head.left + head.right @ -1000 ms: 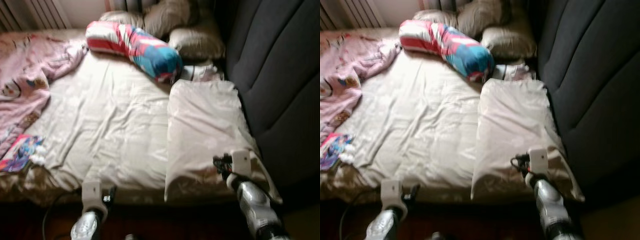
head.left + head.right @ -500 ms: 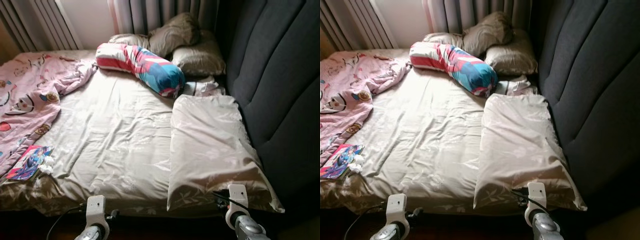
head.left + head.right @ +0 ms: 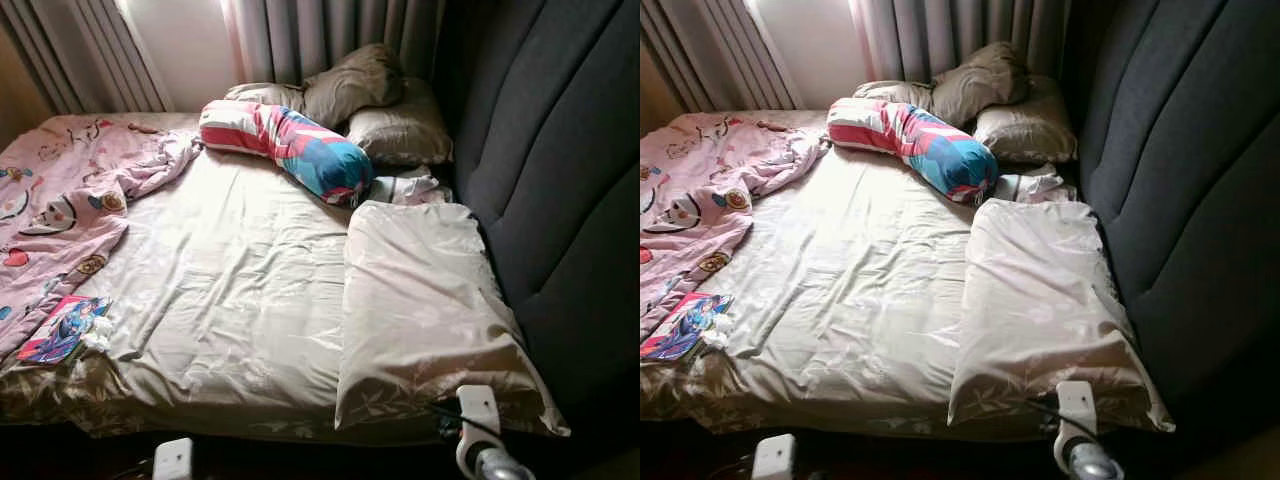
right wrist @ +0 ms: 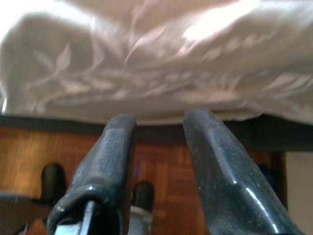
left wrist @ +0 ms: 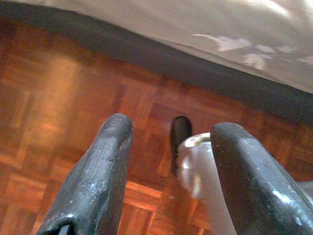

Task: Clean up the room

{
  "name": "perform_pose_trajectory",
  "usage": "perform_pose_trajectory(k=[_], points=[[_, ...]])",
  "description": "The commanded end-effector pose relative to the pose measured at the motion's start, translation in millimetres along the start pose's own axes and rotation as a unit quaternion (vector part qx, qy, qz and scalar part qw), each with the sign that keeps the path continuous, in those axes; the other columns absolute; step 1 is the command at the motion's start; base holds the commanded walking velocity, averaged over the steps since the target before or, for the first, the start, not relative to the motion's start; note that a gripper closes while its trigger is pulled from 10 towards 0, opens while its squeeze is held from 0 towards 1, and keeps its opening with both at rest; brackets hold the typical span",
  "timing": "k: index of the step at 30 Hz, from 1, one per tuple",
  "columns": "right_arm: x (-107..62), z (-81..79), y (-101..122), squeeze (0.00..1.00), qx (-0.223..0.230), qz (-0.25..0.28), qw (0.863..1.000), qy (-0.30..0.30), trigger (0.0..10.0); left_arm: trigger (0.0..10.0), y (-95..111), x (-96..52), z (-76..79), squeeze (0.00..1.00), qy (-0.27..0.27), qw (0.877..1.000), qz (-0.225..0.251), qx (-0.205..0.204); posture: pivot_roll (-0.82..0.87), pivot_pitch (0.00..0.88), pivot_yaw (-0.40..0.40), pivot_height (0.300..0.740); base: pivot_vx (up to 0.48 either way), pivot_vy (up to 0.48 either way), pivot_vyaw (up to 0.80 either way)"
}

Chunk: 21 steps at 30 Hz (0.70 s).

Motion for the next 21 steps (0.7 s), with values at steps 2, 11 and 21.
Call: perform_pose_trajectory(k=[2,11,21], points=[[0.8,-2.9,0,0.00,0.012,-0.005,1.000,-0.002,10.0,10.0,-13,-4.5,-15.4,0.00,0.016,1.000,-0.022,-0.001,-0.07,0.000,0.043,0.740,0.000,0.379,0.00],[1.2,2.2,1,0.00,0.029,-0.005,0.999,-0.015,10.0,10.0,-22,-6.5,-18.6,0.00,0.022,0.999,-0.036,0.000,-0.07,0.000,0.044,0.740,0.000,0.366,0.00],[1.4,-0.1,0,0.00,0.028,-0.011,0.999,-0.015,10.0,10.0,-21,-3.5,-7.0,0.00,0.016,0.999,-0.040,0.006,-0.09,0.000,0.057,0.740,0.000,0.357,0.00]])
Point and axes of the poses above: a point about 5 cm out from each wrist's last joint towards the gripper, its own x axis pointing out of the wrist towards the gripper, its own y axis along the axis of the wrist's last joint, z = x × y, the point moved 6 cm from there along x, pointing out of the wrist towards the gripper, and after that the axes turned 7 degrees about -x, right-handed, at the moved point
